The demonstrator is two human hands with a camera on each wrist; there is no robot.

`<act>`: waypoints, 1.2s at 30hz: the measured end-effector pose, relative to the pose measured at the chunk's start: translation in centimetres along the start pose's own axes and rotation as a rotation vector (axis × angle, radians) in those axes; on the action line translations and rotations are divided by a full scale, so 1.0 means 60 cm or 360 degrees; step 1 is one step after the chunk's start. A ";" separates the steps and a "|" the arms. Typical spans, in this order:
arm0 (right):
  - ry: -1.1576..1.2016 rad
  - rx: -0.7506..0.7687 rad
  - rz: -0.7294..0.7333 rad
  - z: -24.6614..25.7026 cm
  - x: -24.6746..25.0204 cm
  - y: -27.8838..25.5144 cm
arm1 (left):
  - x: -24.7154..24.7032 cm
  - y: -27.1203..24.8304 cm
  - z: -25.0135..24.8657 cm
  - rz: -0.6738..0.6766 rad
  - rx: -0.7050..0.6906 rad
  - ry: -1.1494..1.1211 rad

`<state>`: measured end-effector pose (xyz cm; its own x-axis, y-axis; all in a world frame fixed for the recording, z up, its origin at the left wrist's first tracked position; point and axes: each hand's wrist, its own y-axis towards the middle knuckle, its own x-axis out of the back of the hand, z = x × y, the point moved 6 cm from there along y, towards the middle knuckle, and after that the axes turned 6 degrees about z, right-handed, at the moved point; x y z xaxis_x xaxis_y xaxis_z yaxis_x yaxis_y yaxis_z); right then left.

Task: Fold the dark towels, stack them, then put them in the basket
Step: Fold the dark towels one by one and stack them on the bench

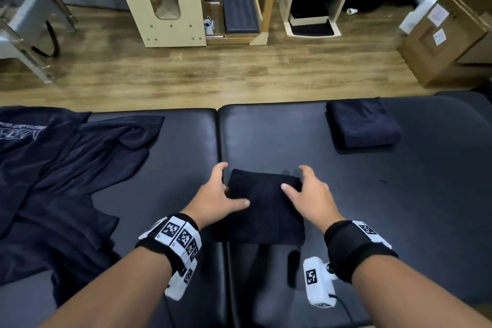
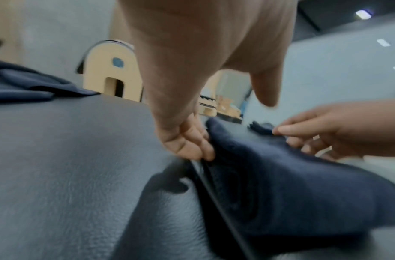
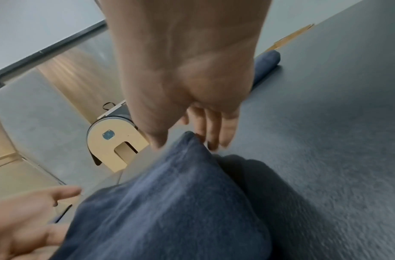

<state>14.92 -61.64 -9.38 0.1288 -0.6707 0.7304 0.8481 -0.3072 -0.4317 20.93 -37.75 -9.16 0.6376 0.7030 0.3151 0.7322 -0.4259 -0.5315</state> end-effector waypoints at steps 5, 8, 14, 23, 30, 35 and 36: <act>-0.0144 0.0026 -0.0006 -0.022 -0.021 -0.015 | 0.003 0.038 0.017 -0.0136 0.0144 0.0159; -0.0491 0.0300 -0.0248 -0.004 -0.011 -0.026 | 0.003 0.037 0.013 -0.0240 0.0051 0.0587; -0.0948 0.0457 0.0259 0.007 -0.060 -0.052 | -0.041 0.013 0.009 0.0118 -0.0360 0.1563; -0.0985 0.0242 0.0317 0.015 -0.061 -0.095 | -0.044 -0.002 0.008 0.0200 0.0003 0.1231; -0.0221 -0.0017 0.0355 -0.017 -0.074 -0.072 | -0.059 0.012 0.003 0.0212 0.0105 0.0689; -0.0038 -0.0005 0.0342 -0.029 -0.036 -0.042 | -0.071 0.035 -0.031 0.0085 0.0112 0.0593; -0.0008 -0.0012 0.0360 -0.038 -0.020 -0.033 | -0.076 0.041 -0.042 0.0067 0.0098 0.0580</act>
<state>11.91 -61.77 -10.62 0.3176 -0.7199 0.6172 0.7936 -0.1545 -0.5885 20.42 -43.47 -9.94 0.7184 0.4318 0.5454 0.6948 -0.4074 -0.5927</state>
